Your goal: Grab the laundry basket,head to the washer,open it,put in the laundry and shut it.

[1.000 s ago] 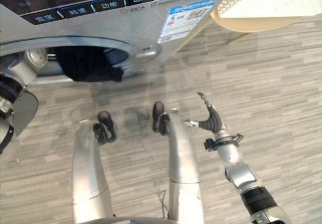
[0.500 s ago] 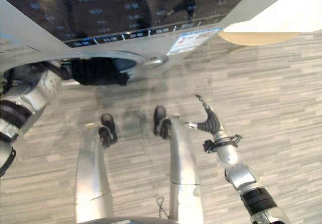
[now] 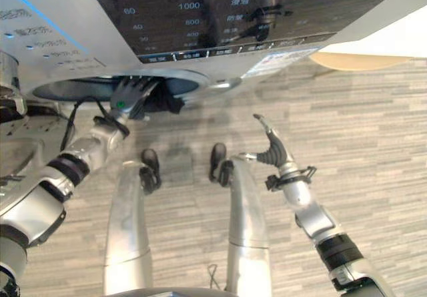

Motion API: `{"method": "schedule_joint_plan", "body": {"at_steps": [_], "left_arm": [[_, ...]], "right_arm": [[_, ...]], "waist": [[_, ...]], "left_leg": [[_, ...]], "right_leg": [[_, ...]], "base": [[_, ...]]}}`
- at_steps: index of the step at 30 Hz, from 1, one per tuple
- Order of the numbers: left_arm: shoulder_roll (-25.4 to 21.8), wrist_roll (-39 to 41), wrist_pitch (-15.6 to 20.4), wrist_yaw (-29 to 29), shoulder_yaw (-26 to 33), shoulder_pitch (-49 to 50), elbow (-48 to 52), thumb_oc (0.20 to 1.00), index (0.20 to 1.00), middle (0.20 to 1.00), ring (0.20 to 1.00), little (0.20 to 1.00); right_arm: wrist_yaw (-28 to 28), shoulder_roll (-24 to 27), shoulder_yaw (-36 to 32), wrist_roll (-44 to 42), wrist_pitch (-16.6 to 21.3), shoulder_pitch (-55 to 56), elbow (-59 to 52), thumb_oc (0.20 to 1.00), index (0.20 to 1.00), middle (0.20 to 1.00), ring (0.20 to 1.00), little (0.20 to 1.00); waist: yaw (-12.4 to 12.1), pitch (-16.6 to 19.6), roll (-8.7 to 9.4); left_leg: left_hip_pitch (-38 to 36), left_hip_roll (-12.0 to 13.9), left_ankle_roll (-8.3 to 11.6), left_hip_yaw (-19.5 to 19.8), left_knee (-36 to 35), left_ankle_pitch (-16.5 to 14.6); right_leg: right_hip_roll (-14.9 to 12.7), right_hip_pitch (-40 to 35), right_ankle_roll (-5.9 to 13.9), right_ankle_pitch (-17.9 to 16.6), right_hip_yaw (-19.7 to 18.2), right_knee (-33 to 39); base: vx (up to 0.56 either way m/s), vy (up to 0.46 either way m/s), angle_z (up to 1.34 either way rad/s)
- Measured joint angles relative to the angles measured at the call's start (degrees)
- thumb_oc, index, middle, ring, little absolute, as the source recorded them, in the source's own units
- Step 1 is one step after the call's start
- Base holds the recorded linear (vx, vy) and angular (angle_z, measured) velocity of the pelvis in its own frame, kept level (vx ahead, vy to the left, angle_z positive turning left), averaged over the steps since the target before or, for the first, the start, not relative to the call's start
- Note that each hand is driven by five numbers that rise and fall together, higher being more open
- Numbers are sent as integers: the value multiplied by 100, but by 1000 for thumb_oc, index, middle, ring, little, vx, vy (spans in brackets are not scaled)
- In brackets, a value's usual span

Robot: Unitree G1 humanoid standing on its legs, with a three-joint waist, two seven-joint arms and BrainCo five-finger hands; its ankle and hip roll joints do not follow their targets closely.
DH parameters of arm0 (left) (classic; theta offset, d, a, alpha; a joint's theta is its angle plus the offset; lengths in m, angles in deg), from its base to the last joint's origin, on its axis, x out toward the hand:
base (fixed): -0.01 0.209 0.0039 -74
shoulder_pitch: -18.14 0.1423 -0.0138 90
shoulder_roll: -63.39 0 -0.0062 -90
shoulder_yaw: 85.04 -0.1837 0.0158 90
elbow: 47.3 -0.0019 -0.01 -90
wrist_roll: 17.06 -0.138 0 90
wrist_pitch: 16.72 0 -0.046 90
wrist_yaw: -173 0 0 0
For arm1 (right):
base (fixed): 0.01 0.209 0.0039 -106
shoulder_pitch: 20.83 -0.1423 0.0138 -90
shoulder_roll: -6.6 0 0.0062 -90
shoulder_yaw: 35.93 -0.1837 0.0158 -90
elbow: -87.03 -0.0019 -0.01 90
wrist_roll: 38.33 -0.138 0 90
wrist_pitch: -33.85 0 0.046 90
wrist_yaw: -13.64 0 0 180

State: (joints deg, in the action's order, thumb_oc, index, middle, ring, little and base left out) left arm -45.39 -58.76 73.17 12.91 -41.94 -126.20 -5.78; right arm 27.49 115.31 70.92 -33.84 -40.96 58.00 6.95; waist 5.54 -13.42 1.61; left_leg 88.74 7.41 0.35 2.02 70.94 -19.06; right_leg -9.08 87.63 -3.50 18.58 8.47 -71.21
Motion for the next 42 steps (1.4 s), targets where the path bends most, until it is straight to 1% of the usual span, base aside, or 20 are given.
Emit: {"method": "schedule_joint_plan", "body": {"at_steps": [6,9,12,14,16,17,18,20,22,24,27,30,31,32,33,34,35,38,39,42], "left_arm": [[-54,232,-45,-55,211,-321,-104,200,200,200,200,200],[-70,566,14,-63,243,-362,-98,200,200,200,200,200],[-139,1055,87,6,275,-349,38,200,200,200,200,200],[-322,1598,216,97,563,-266,551,200,200,200,200,200],[-436,1943,312,181,844,-216,867,200,200,200,200,200],[-453,2223,400,289,1120,-147,1060,200,200,200,200,200],[-502,2498,443,351,1211,-150,1172,200,200,200,200,200],[-539,2719,534,452,1370,-143,1277,200,200,200,200,200],[-539,3223,649,626,1705,-113,1439,200,200,200,200,200],[-554,3480,686,781,1848,-127,1495,200,200,200,200,200],[-656,3552,708,894,1860,-152,1610,200,200,200,200,200],[-771,3432,711,912,1722,-236,1604,200,200,200,200,200],[-819,3375,706,899,1643,-237,1602,467,467,467,467,467],[-885,3235,694,876,1489,-243,1601,1000,1000,1000,1000,1000],[-896,3100,678,847,1426,-244,1595,1000,1000,1000,1000,1000],[-1004,2719,612,720,1130,-263,1590,1000,1000,1000,1000,1000],[-1037,2463,571,643,990,-257,1574,1000,1000,1000,1000,1000],[-1034,1700,462,433,681,-220,1511,1000,1000,1000,1000,1000],[-1029,1427,454,348,625,-198,1461,1000,1000,1000,1000,1000],[-1020,1095,344,228,633,-23,1314,1000,1000,1000,1000,1000]], "right_arm": [[-34,59,-5,-13,4,12,-14,1000,1000,1000,1000,1000],[-31,65,3,-10,4,23,-16,1000,1000,1000,1000,1000],[-10,64,-2,-4,4,29,-17,1000,1000,1000,1000,1000],[13,58,-4,13,4,18,-23,1000,1000,1000,1000,1000],[18,30,-9,27,3,12,-23,1000,1000,1000,1000,1000],[35,-1,-15,35,2,16,-20,1000,1000,1000,1000,1000],[35,-4,-9,50,1,14,-23,1000,1000,1000,1000,1000],[42,-5,-17,51,1,11,-29,1000,1000,1000,1000,1000],[44,-9,-26,50,1,40,-33,1000,1000,1000,1000,1000],[43,-20,-26,50,2,73,-38,1000,1000,1000,1000,1000],[35,-25,-22,51,2,78,-45,1000,1000,1000,1000,1000],[13,-25,-16,125,3,77,-49,1000,1000,1000,1000,1000],[11,-24,-17,147,3,77,-50,1000,1000,1000,1000,1000],[9,-24,-16,170,3,78,-50,1000,1000,1000,1000,1000],[8,-21,-16,177,2,79,-50,1000,1000,1000,1000,1000],[2,-21,-18,204,3,76,-53,1000,1000,1000,1000,1000],[0,-20,-23,234,3,76,-53,1000,1000,1000,1000,1000],[0,-20,-48,239,5,73,-53,1000,1000,1000,1000,1000],[2,-20,-70,239,6,72,-53,1000,1000,1000,1000,1000],[5,-18,-80,238,7,76,-42,1000,1000,1000,1000,1000]], "waist": [[218,6,11],[226,6,11],[214,6,11],[178,6,11],[167,6,11],[164,6,11],[155,6,11],[147,7,11],[155,8,8],[144,11,4],[138,11,3],[85,11,3],[80,12,2],[71,12,2],[52,12,2],[33,12,2],[22,12,2],[14,12,2],[19,12,2],[36,13,0]], "left_leg": [[14,18,-26,-93,4,8],[39,30,-46,-151,4,-7],[45,28,-48,-140,-11,-15],[47,10,-45,-138,-49,-17],[42,4,-44,-138,-92,-17],[39,3,-44,-137,-112,-16],[34,1,-44,-136,-116,-16],[28,0,-44,-140,-125,-16],[17,-19,-37,-150,-195,-6],[8,-29,-36,-144,-208,-5],[7,-34,-35,-149,-247,-2],[-9,-41,-9,-139,-312,36],[-18,-41,3,-143,-322,43],[-33,-46,38,-145,-353,63],[-39,-50,52,-155,-374,77],[-53,-58,55,-149,-398,85],[-60,-60,55,-147,-403,85],[-92,-60,52,-145,-410,83],[-96,-59,44,-145,-412,79],[-102,-58,15,-145,-419,62]], "right_leg": [[73,69,117,-67,-143,56],[93,132,165,-102,-201,58],[92,135,129,-112,-187,62],[76,143,117,-101,-182,69],[67,140,114,-99,-174,97],[67,139,113,-100,-168,115],[66,134,112,-99,-165,118],[61,128,102,-93,-165,120],[35,124,101,-93,-158,151],[21,113,99,-92,-145,149],[-2,112,86,-84,-133,166],[4,91,85,-86,-111,230],[4,85,85,-86,-111,237],[2,79,85,-86,-113,253],[-3,75,85,-86,-114,266],[-4,66,85,-86,-113,279],[-3,59,85,-85,-113,281],[-1,24,84,-85,-112,291],[0,19,85,-85,-113,296],[8,17,85,-85,-120,309]], "base": [[-2,-1,-5],[-1,0,-4],[0,-2,1],[4,-3,5],[2,-2,2],[0,0,0],[0,0,0],[0,0,0],[0,-7,5],[1,-4,5],[-13,-2,3],[-6,0,1],[0,0,0],[0,0,0],[-13,29,4],[-10,22,3],[0,0,0],[0,0,0],[0,0,0],[0,0,0]]}}
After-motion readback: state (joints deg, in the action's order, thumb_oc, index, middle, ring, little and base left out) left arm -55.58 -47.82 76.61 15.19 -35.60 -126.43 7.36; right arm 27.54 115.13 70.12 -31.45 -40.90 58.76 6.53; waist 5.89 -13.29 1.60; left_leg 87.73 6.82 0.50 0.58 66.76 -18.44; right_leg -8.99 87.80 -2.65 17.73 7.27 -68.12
